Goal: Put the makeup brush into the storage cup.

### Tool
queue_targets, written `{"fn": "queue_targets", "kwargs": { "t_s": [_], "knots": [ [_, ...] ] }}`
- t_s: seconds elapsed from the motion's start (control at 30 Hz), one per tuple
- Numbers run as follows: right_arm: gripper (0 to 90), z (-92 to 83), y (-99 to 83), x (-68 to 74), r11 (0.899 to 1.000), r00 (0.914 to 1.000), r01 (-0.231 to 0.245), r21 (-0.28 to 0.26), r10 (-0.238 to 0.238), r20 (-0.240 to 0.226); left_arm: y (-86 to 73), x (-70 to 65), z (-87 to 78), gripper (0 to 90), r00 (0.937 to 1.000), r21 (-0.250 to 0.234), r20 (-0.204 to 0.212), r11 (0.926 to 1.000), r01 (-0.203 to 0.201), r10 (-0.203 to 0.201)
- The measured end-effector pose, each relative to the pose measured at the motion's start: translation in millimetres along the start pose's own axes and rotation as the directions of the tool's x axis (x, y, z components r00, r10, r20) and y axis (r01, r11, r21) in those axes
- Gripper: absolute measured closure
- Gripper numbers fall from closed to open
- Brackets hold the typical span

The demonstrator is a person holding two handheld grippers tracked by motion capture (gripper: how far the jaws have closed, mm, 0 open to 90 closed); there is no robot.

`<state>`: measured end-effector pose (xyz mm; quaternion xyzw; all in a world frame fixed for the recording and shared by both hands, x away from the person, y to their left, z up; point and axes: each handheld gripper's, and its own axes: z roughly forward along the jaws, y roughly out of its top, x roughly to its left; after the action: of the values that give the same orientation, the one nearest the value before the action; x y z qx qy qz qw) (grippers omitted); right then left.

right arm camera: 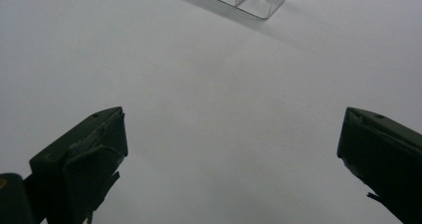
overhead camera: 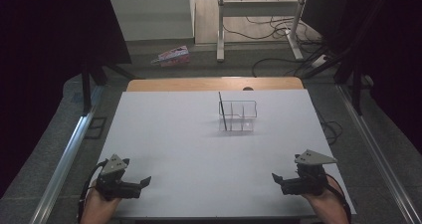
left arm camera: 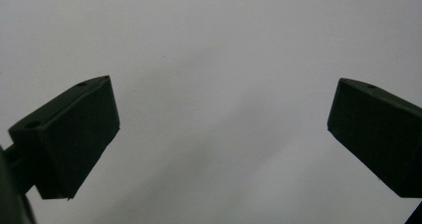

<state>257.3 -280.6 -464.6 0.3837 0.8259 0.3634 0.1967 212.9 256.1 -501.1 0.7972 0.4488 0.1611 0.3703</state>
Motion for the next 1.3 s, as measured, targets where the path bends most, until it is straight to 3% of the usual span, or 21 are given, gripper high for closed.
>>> {"fn": "queue_targets", "kwargs": {
  "t_s": [0.8,1.3],
  "knots": [
    [0.0,-13.9,-19.9,-10.8,0.999,0.9983,-0.051,0.014,0.050,0.030,0.3,0.3,0.2,0.4,1.0000,-0.003,-0.003,1.0000,-0.002,0.002],
    [0.0,-15.2,-30.4,-15.0,0.996,0.9970,-0.073,0.050,0.071,0.031,-0.1,0.5,0.2,0.3,0.9999,-0.001,-0.008,1.0000,-0.007,0.007]
  ]
}}
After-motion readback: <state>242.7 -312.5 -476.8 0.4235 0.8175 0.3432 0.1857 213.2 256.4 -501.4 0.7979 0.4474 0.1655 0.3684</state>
